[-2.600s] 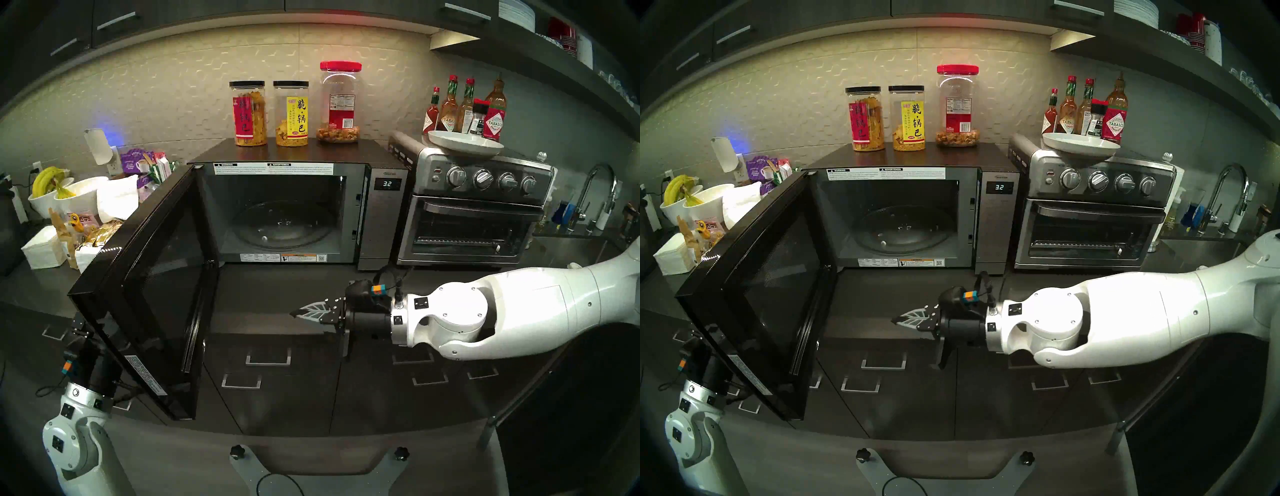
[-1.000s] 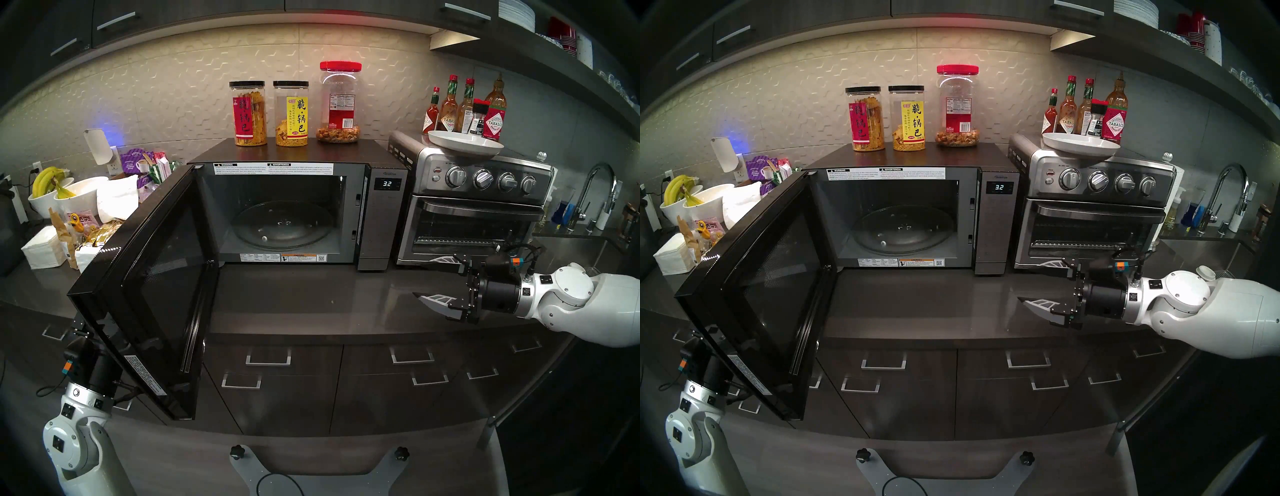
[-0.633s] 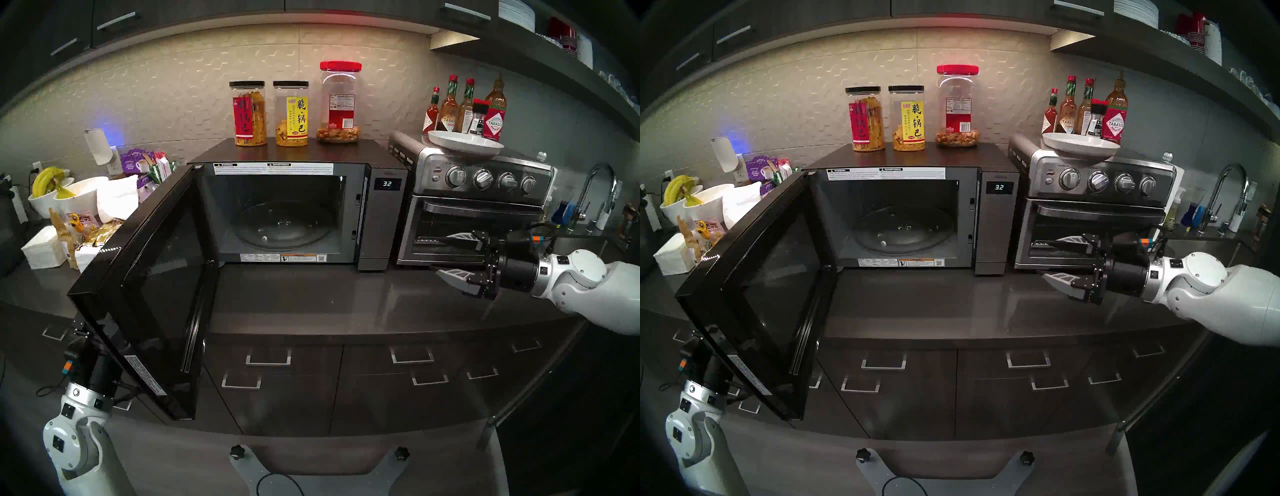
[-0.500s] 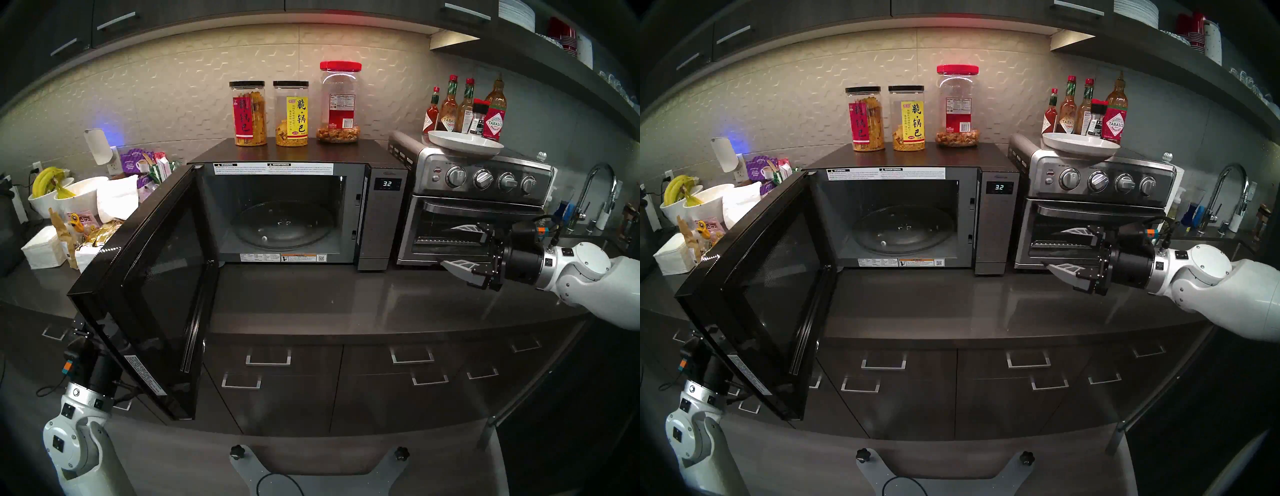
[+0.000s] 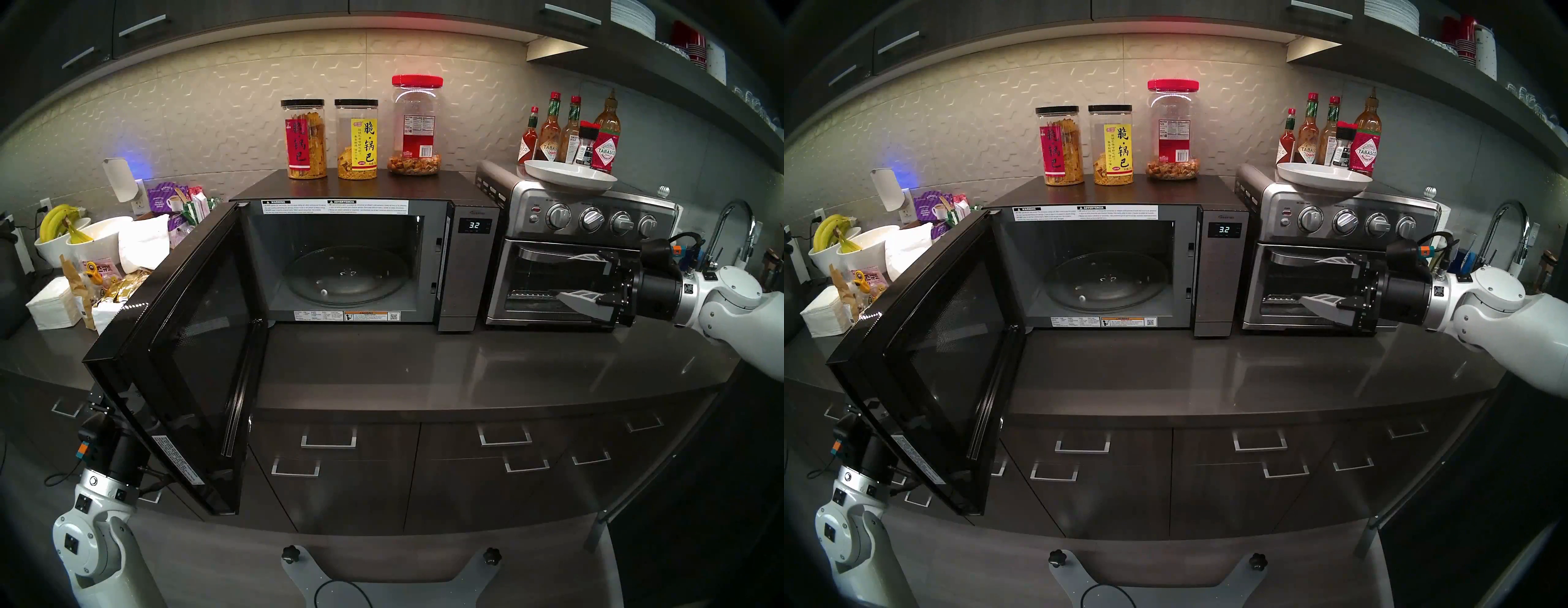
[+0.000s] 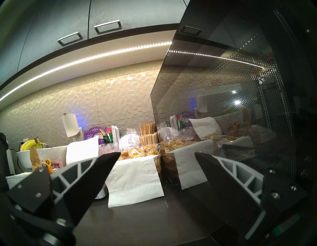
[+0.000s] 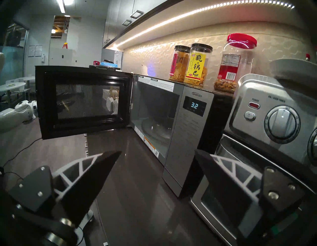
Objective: Open the microwave, put the plate inside, and close the door
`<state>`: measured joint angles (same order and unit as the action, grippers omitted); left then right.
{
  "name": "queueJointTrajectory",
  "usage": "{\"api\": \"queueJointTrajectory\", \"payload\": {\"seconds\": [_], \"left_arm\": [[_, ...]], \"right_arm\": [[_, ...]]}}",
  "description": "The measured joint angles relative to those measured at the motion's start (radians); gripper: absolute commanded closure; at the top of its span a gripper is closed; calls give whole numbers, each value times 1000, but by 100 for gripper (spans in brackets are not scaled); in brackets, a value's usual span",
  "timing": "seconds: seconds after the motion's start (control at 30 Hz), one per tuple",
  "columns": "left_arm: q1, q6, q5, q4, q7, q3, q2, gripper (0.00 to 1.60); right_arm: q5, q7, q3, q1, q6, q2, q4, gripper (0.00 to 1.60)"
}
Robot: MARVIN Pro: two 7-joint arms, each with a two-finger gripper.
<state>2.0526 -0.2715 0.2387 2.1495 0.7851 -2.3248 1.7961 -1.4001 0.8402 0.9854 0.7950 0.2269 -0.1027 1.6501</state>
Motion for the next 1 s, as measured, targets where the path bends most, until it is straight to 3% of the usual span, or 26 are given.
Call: {"api": "queueJointTrajectory", "payload": {"seconds": [0.37, 1.0], "left_arm": [[0, 0, 0, 1, 0, 0, 0, 0], [0, 0, 0, 1, 0, 0, 0, 0]], "right_arm": [[-12, 32, 4, 73, -158, 6, -16, 0], [-11, 42, 92, 177, -233, 7, -7, 0]]}}
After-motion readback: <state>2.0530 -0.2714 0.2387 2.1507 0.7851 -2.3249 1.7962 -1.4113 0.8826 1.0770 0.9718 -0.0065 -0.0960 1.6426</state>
